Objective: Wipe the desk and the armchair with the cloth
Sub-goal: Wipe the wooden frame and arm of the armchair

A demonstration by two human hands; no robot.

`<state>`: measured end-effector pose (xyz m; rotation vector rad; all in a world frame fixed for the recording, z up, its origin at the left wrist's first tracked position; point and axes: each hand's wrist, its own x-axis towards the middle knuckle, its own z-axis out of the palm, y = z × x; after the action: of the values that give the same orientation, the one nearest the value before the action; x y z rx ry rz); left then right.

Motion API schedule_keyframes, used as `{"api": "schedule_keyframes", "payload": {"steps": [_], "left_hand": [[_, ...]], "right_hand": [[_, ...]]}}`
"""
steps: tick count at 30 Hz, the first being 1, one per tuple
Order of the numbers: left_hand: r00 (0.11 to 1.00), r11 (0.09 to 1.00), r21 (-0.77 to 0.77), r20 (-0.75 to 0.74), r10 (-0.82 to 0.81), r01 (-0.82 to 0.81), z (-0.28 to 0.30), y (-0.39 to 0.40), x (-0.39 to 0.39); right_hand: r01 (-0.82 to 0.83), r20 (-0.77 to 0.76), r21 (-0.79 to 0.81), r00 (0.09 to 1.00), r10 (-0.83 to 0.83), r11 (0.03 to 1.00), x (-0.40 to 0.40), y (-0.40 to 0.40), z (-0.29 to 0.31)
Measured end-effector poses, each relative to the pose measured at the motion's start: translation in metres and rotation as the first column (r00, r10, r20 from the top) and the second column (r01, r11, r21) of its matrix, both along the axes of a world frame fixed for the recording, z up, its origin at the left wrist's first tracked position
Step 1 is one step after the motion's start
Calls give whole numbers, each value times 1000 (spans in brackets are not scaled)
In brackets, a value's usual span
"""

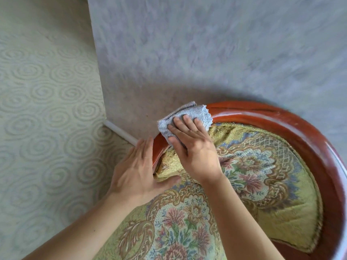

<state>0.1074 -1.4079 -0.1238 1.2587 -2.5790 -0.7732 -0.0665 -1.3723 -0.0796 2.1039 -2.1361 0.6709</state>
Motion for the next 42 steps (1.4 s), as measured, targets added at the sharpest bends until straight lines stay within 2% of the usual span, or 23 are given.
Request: {"api": "schedule_keyframes", "payload": {"steps": [5,7,10,12,16,20,24,28,31,34,38,42], "left_hand": [[1000,1000,-23,-21,-20,20,-7,4,3],[999,999,-33,-39,-20,19,-9,6,9],[998,998,-32,-43,47,-48,-14,10,24],[997,996,-46,9,71,-71,-15,12,32],[993,999,11,109,39,-40,-9,13,34],[988,999,-9,148,44,-43,-6,10,24],[989,999,-46,143,34,-28,-2,6,10],[998,1000,-17,54,24,-23,-4,-5,-2],[998,999,-35,59,25,-23,-3,-9,-8],[999,999,-1,14,34,-34,-3,-12,-15],[999,999,11,-22,37,-36,0,-18,-30],[999,999,-47,-37,0,-2,7,-26,-52]], "right_hand": [[-111,48,60,993,108,992,21,3,-8],[-154,128,80,981,143,985,29,5,-8],[-144,297,147,950,95,979,45,12,-9],[-148,318,180,944,85,973,52,15,-11],[-189,168,215,974,154,958,49,15,-12],[-106,14,228,994,105,968,30,-1,-1],[48,-83,188,996,-33,981,3,-17,20],[253,-117,84,963,-242,964,-39,-15,46],[434,-97,-11,896,-433,901,-76,3,61],[520,-36,-57,852,-522,852,-95,19,64],[546,-1,-139,834,-552,826,-85,4,55],[324,-46,-97,943,-329,941,-52,-15,38]]}}
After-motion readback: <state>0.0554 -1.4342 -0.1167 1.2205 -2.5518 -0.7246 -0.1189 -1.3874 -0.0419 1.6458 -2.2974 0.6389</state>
